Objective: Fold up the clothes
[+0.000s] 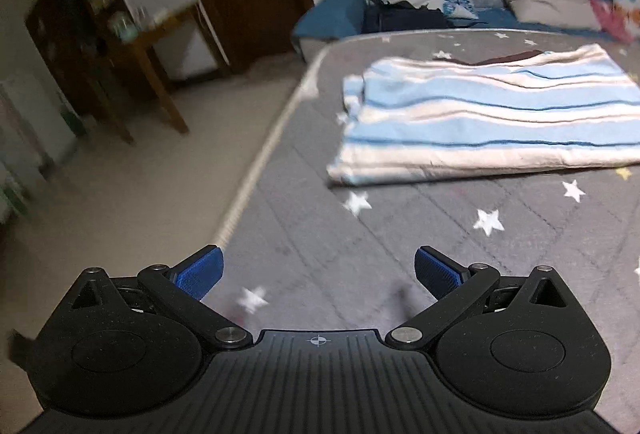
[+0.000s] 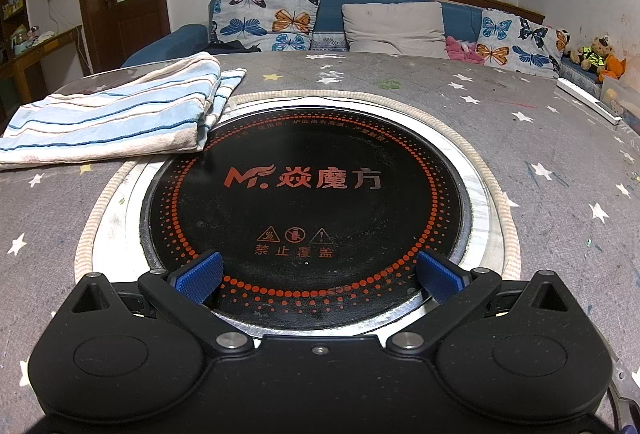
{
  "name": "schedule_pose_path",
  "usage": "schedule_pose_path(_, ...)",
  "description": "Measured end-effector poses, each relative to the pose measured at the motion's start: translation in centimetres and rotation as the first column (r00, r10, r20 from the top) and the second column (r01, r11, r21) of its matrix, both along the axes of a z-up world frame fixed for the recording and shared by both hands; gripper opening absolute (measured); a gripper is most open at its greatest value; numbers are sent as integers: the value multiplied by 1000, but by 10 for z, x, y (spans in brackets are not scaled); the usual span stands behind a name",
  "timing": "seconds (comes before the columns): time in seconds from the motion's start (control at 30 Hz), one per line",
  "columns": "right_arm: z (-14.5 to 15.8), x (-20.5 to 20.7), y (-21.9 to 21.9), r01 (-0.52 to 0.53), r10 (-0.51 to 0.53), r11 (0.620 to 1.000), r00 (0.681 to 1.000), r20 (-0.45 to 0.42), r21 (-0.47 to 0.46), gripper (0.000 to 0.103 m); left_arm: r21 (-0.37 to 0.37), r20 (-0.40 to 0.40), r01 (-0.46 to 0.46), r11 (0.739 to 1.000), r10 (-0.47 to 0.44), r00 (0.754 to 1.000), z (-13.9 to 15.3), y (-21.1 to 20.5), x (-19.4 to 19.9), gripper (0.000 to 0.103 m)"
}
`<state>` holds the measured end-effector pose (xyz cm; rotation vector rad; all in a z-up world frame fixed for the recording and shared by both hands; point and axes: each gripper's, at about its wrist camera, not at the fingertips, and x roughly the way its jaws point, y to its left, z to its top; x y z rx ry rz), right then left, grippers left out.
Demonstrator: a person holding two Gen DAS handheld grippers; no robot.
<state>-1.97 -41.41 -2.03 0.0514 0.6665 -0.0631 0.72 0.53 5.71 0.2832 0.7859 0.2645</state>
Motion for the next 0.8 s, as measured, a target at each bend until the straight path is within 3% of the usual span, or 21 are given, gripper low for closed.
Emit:
schedule_pose_path(0.17, 0, 0, 0, 0, 0, 1000, 1000, 0, 0, 103, 53, -9, 27, 998, -27, 1000, 12, -17, -8, 103)
schedule_pose_path(0.43, 0, 0, 0, 0, 0, 1000, 1000, 0, 0, 103, 46, -22, 4, 999, -3, 1000, 30, -26, -10, 103)
schedule_pose_path(0.8, 0, 0, 0, 0, 0, 1000, 1000, 0, 0, 103, 88, -67, 23, 996, -17, 998, 27, -37, -9, 103)
